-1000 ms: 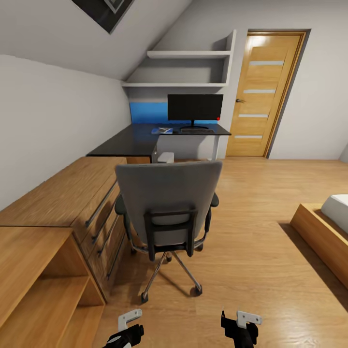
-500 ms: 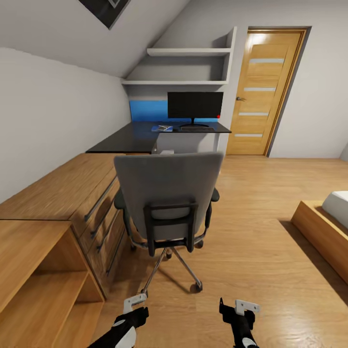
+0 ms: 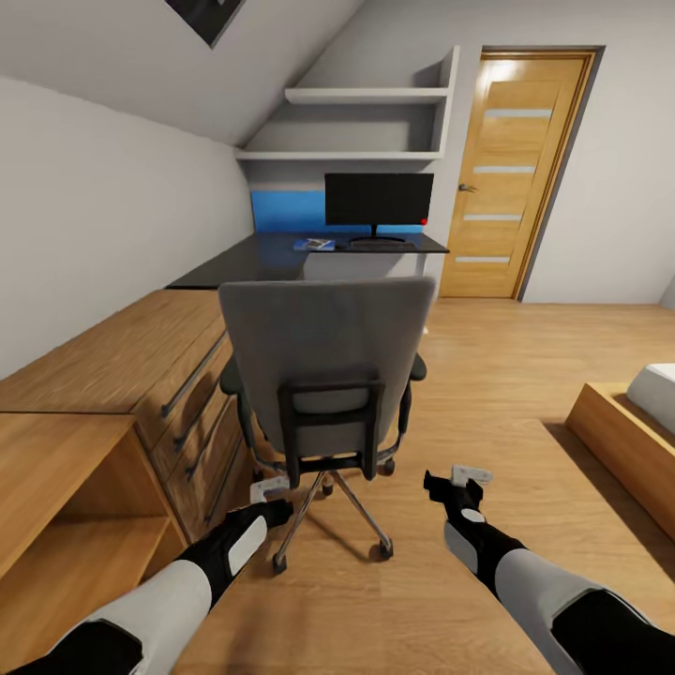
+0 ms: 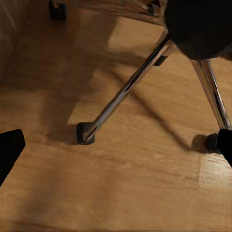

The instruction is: In the bedroom, organize the workspace by keeping the computer under the desk, ensuring the monitor is on the desk, placing the keyboard on the desk next to the monitor, placing the mouse on the desk next to the keyboard, moving the folder from the swivel chair onto the desk next to the mouse, stacking the notebook on top of the folder with the pen on top of the notebook, and positioning the swivel chair next to the desk.

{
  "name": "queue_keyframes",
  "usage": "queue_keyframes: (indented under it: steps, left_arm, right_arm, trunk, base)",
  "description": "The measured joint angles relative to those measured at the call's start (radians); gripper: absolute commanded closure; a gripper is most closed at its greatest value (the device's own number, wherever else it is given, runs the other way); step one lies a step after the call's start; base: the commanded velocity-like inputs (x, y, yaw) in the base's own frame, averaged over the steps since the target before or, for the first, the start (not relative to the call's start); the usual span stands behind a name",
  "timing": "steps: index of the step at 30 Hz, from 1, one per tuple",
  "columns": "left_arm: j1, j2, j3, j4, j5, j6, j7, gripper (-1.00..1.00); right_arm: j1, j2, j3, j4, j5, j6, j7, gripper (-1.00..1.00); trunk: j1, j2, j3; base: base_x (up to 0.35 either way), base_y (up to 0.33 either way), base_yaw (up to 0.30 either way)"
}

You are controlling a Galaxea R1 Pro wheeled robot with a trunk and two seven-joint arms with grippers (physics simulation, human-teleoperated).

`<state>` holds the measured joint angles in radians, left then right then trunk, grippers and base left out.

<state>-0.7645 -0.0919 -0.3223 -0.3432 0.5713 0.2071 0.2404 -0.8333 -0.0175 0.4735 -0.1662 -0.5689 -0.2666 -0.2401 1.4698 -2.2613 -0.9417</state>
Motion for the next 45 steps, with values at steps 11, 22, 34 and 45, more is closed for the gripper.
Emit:
queue_keyframes:
  steps: [11,22,34,45]
  left_arm:
    - [-0.011,-0.028,-0.005,0.168,0.001,-0.328,-0.004,-1.00]
    - [-0.011,-0.083,-0.024,0.200,-0.001,-0.284,-0.003,-1.00]
    - [-0.011,-0.083,-0.038,0.208,-0.001,-0.229,0.002,-1.00]
    - [-0.011,-0.083,-0.044,-0.004,0.007,-0.049,0.004,-1.00]
  right_arm:
    - [-0.015,0.005,0.006,0.013,-0.074,0.003,0.004,-1.00]
    - [-0.013,0.067,0.013,0.012,-0.054,0.053,0.152,-1.00]
    - [-0.010,0.085,0.021,0.005,0.025,0.055,0.254,-1.00]
    - [-0.009,0.089,0.020,0.002,0.033,0.055,0.253,-1.00]
  trunk:
    - [0.042,-0.077,-0.035]
    - [0.084,-0.154,-0.069]
    - [0.130,-0.238,-0.107]
    - [0.135,-0.241,-0.149]
  base:
    - [0.000,0.000,0.000]
    - [0.000,0.000,0.000]
    - [0.000,0.000,0.000]
    - [0.000,0.000,0.000]
